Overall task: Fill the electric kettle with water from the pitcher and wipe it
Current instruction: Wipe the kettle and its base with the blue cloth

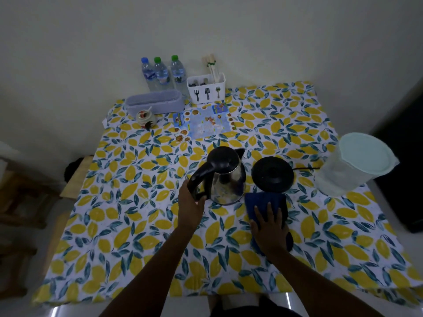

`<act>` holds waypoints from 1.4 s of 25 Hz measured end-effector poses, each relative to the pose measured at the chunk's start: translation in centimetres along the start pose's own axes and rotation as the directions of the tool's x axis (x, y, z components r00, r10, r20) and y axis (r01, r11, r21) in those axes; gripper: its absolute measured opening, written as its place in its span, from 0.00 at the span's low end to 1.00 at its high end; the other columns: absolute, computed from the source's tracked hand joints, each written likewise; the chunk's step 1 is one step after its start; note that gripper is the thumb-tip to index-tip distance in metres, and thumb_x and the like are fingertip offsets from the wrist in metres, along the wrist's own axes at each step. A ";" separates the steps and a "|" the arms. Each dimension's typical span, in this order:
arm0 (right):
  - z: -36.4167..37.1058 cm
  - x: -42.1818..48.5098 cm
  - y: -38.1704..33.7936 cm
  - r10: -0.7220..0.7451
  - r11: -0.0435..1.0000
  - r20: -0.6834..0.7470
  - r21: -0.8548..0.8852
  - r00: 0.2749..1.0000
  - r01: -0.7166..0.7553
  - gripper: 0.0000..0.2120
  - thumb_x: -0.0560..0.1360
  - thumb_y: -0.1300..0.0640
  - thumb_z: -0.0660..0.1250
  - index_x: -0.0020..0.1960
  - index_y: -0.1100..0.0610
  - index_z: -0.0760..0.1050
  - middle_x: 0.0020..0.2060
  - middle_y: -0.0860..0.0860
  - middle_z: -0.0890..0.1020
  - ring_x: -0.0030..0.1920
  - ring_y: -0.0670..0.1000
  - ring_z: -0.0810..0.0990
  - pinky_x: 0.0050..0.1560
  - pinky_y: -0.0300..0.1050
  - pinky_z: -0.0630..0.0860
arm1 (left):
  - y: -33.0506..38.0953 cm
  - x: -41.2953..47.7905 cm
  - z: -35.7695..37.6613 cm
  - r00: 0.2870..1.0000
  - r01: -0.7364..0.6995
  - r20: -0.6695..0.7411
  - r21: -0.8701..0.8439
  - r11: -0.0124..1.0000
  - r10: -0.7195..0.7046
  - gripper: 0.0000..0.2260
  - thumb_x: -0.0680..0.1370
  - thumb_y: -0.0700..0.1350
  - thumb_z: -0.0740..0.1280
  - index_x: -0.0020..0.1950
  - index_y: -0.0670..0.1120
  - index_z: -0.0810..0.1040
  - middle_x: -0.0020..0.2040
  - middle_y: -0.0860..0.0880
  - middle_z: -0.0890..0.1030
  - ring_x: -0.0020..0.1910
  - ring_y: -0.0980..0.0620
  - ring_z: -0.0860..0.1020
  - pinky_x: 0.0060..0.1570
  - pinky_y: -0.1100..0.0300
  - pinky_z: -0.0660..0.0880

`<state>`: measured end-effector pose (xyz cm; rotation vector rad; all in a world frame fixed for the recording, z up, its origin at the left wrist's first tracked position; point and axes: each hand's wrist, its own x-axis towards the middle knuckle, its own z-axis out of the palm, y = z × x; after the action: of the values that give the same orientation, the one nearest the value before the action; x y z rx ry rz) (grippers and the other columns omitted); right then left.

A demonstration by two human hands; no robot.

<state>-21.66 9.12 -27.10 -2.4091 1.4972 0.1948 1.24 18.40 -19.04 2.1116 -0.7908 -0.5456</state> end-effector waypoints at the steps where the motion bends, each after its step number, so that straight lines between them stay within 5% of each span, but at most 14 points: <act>1: 0.1 -0.2 -0.4 -0.037 0.999 0.009 -0.032 0.999 0.038 0.30 0.75 0.36 0.40 0.75 0.42 0.55 0.77 0.53 0.55 0.75 0.63 0.51 0.65 0.69 0.61 | -1.4 -1.0 0.3 0.996 0.064 0.055 0.094 0.994 -0.070 0.30 0.77 0.43 0.68 0.75 0.41 0.57 0.74 0.39 0.64 0.73 0.41 0.63 0.71 0.47 0.64; 4: 0.4 -1.1 -1.8 -0.117 0.990 0.046 -0.073 0.992 0.120 0.27 0.75 0.40 0.46 0.71 0.44 0.66 0.73 0.55 0.66 0.71 0.65 0.64 0.54 0.69 0.72 | -5.8 -5.2 1.4 0.936 0.082 0.267 0.466 0.881 -0.229 0.35 0.77 0.48 0.67 0.77 0.43 0.51 0.79 0.41 0.51 0.77 0.41 0.50 0.75 0.46 0.55; 7: 1.3 -2.4 -3.9 -0.224 0.970 0.073 -0.084 0.972 0.230 0.25 0.75 0.42 0.50 0.69 0.43 0.68 0.71 0.55 0.70 0.68 0.65 0.69 0.49 0.68 0.75 | -8.5 -8.3 1.8 0.898 0.038 0.326 0.610 0.791 -0.295 0.46 0.71 0.58 0.71 0.78 0.45 0.45 0.79 0.45 0.42 0.78 0.42 0.43 0.75 0.45 0.55; 12: 2.3 -3.2 -5.3 -0.472 0.867 0.161 -0.093 0.867 0.490 0.24 0.72 0.43 0.57 0.68 0.40 0.68 0.70 0.52 0.71 0.68 0.63 0.69 0.51 0.65 0.76 | -9.1 -8.8 0.9 0.899 -0.045 0.366 0.627 0.778 -0.242 0.50 0.69 0.61 0.72 0.78 0.46 0.43 0.79 0.47 0.40 0.78 0.44 0.41 0.75 0.45 0.54; 17: 2.0 -2.7 1.8 -0.632 0.756 0.143 -0.098 0.761 0.647 0.22 0.73 0.47 0.58 0.67 0.38 0.67 0.72 0.48 0.68 0.70 0.56 0.66 0.52 0.61 0.77 | -9.0 -8.9 0.8 0.886 -0.045 0.388 0.614 0.788 -0.252 0.50 0.70 0.60 0.71 0.77 0.46 0.41 0.79 0.46 0.37 0.77 0.44 0.38 0.74 0.43 0.50; 22: -0.3 -0.4 3.6 -0.376 0.924 0.028 -0.064 0.926 0.377 0.23 0.75 0.51 0.61 0.69 0.42 0.67 0.72 0.52 0.68 0.70 0.62 0.66 0.51 0.67 0.76 | -8.9 -8.9 0.6 0.879 -0.049 0.402 0.610 0.791 -0.256 0.51 0.70 0.60 0.71 0.77 0.46 0.39 0.78 0.47 0.36 0.77 0.43 0.37 0.74 0.42 0.48; 26: 0.2 -1.2 -2.9 -0.317 0.949 0.016 0.003 0.948 0.317 0.22 0.77 0.49 0.60 0.71 0.41 0.65 0.76 0.51 0.60 0.73 0.64 0.58 0.59 0.71 0.67 | -8.8 -8.9 0.7 0.879 -0.054 0.404 0.613 0.788 -0.254 0.52 0.69 0.61 0.71 0.77 0.46 0.39 0.78 0.47 0.36 0.77 0.43 0.36 0.74 0.41 0.48; 30: 2.7 -3.8 -5.5 -0.564 0.807 0.176 -0.089 0.807 0.584 0.23 0.69 0.47 0.64 0.64 0.37 0.69 0.70 0.49 0.68 0.64 0.62 0.71 0.41 0.63 0.79 | -8.8 -9.0 0.6 0.882 -0.059 0.404 0.604 0.795 -0.242 0.50 0.70 0.60 0.71 0.77 0.46 0.39 0.78 0.47 0.35 0.77 0.43 0.36 0.74 0.41 0.48; 35: 2.0 -4.5 0.4 -0.686 0.681 0.229 -0.131 0.690 0.721 0.24 0.67 0.45 0.58 0.63 0.35 0.69 0.68 0.45 0.74 0.60 0.56 0.77 0.37 0.53 0.81 | -8.7 -9.2 0.4 0.884 -0.071 0.405 0.611 0.789 -0.234 0.50 0.71 0.60 0.70 0.77 0.46 0.38 0.78 0.46 0.35 0.77 0.43 0.36 0.74 0.42 0.48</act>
<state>-23.92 13.40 -27.90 -2.8600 0.3913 0.3735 -2.49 28.78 -25.29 2.6650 -1.2863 -0.9728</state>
